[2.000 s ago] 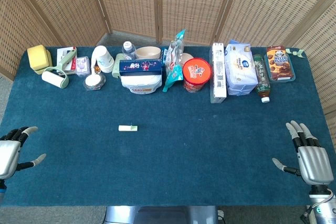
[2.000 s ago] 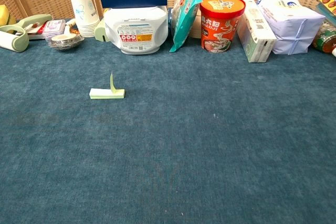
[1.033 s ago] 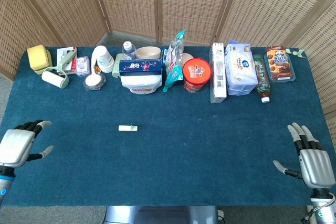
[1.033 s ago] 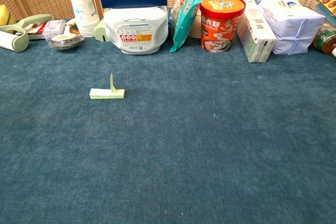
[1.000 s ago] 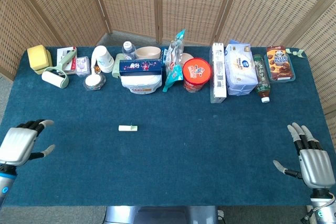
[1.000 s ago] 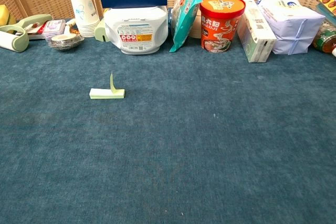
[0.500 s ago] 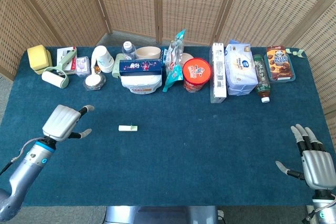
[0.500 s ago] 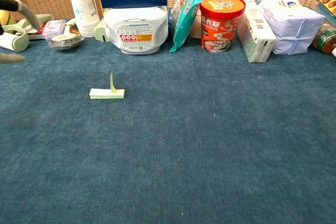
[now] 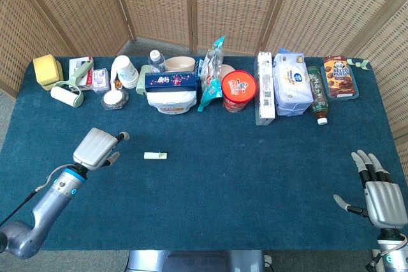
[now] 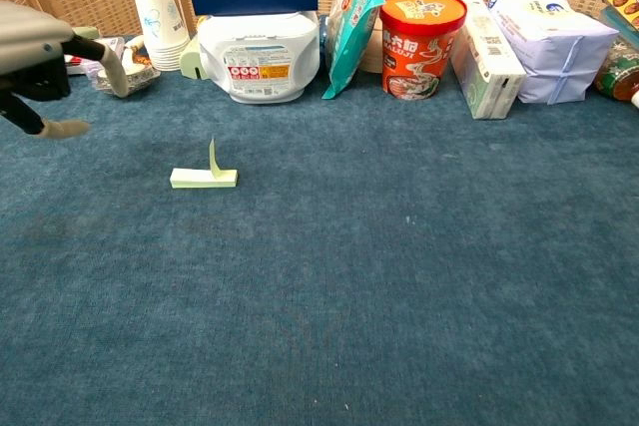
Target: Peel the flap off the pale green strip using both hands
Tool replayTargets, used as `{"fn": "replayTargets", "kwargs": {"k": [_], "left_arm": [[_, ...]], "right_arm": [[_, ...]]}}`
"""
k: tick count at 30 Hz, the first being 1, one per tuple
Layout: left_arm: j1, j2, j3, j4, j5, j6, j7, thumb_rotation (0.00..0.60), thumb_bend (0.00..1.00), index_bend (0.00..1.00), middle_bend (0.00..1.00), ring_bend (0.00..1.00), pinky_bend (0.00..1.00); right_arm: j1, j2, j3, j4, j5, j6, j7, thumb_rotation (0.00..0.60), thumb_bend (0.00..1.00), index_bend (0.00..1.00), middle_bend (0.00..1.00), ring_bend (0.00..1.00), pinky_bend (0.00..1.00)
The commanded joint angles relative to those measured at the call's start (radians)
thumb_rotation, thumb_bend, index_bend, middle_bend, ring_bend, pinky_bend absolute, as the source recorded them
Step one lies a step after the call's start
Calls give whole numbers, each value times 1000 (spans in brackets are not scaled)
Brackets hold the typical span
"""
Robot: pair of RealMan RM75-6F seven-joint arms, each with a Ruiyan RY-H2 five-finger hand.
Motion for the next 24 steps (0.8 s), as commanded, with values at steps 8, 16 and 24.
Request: {"fn": "replayTargets", "kwargs": {"k": [8,16,24], "left_arm": [[-39,-54,3,10,-87,-36,62,554,271,396,1000,1000,1000],[-69,-115,6,44,-143,-45,103,488,224,414,1000,1000,1000],[-100,-182,4,96,-214,-63,132,492,224,428,1000,1000,1000]], "right_arm": [[0,-3,-1,6,5,-5,4,425,214,0,104,45,245],[-6,-7,-2,16,12,-5,13,425,214,0,104,46,245],[-7,-11,-2,25,19,-10,18,425,214,0,104,46,245]]}}
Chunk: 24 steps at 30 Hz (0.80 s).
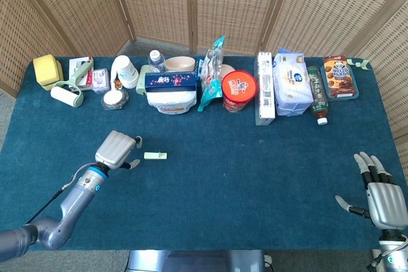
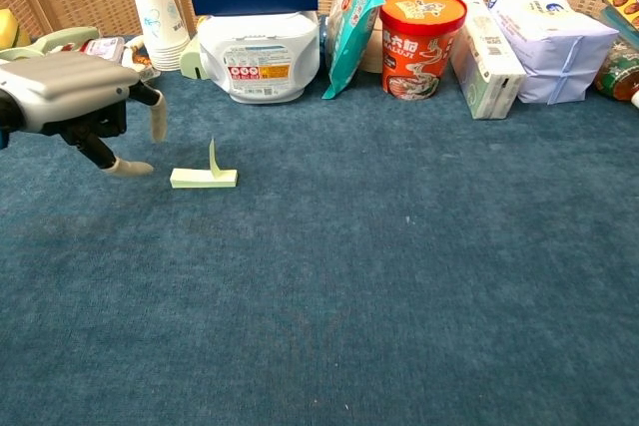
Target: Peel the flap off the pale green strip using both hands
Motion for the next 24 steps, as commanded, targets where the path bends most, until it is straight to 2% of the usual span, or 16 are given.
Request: {"fn": "replayTargets", "kwargs": {"k": [1,12,24], "left_arm": [[-17,-21,0,20,-28,-17,16,493,224,429,1000,1000,1000],[-68,-95,5,74,-97,-44,62,502,224,439,1000,1000,1000],[-105,-131,10,102,-146,-55,83,536,225,451,1000,1000,1000]], "right_arm": [[-1,-1,0,2,1,-1,0,425,214,0,104,46,245],[-8,-6,-1,12,14,-2,10,425,214,0,104,46,246],[-15,-7,-1,18,21,-2,16,426,214,0,104,46,246]]}}
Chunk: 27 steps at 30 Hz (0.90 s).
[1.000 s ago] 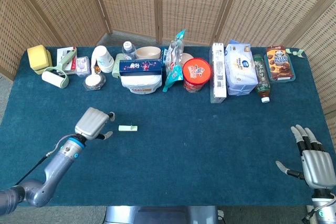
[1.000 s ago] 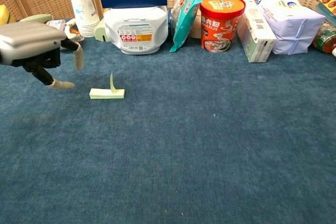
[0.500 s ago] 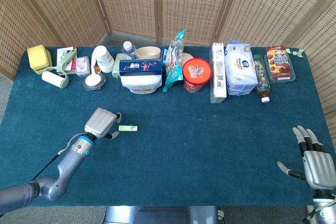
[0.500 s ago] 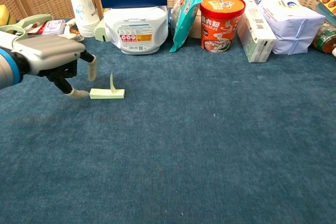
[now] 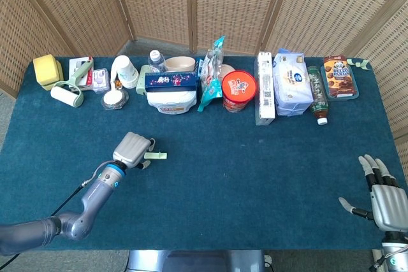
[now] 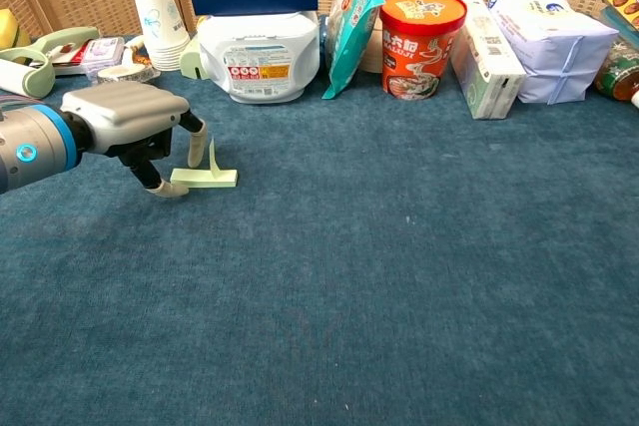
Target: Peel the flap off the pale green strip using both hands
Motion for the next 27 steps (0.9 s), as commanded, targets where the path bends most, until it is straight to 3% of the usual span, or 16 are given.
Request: {"fn": "replayTargets", "kwargs": {"k": [1,27], "left_arm": [[-5,-2,2,1,-6,-1,5,537,225,452,1000,1000,1000],[-52,-23,4,6,-93,0,29,547,262,455,1000,1000,1000]], "right_arm": [[-1,0,0,1,1,0,0,426,214,0,104,46,246],[-2,-9,2,15,12,-14,10,424,214,0,104,46,246]]}}
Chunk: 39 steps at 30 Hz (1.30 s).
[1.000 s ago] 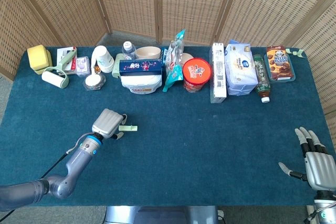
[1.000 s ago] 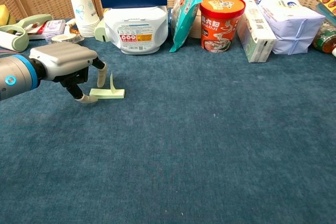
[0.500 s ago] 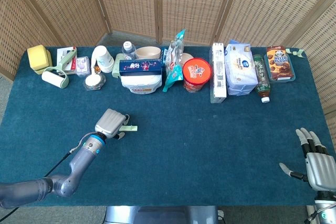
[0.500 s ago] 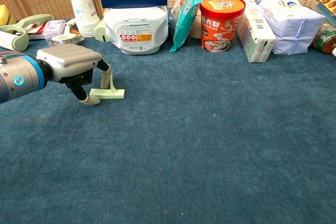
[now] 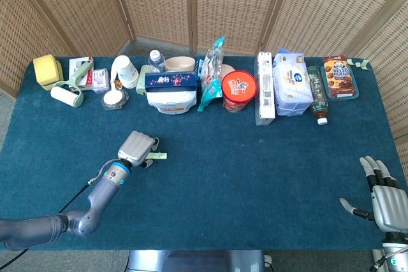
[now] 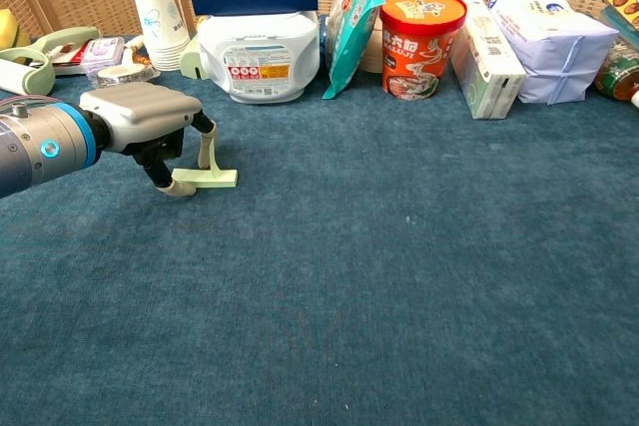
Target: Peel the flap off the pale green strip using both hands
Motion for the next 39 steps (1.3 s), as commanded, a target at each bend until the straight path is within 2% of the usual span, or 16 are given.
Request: {"fn": "replayTargets", "kwargs": {"k": [1,9,20,25,32,39], "left_arm": [[-3,0,2,0,-7,-1,2,548,265,455,1000,1000,1000],[-15,2,7,-4,-36,-4,5,547,266,463,1000,1000,1000],[-26,1,16,-2,-57,0,17,549,316,538,1000,1000,1000],[-25,10,15,-11,-39,13,-5,572,351,582,1000,1000,1000],[-19,88,12,-87,30,29,-55,598,365,599,1000,1000,1000],[-14,210,-1,-204,77,20,-122,600,370,608,1000,1000,1000]], "right_arm": [[1,-1,0,1,1,-2,0,424,214,0,104,46,246],[-1,0,1,3,4,-3,4,426,214,0,104,46,246],[-3,-2,2,7,3,-1,9,425,214,0,104,46,248],[-1,-2,3,6,2,-2,10,426,214,0,104,46,248],[7,0,10,-3,-7,-2,19,425,214,0,104,47,248],[31,2,14,-21,-42,-15,88,425,214,0,104,53,254]]}}
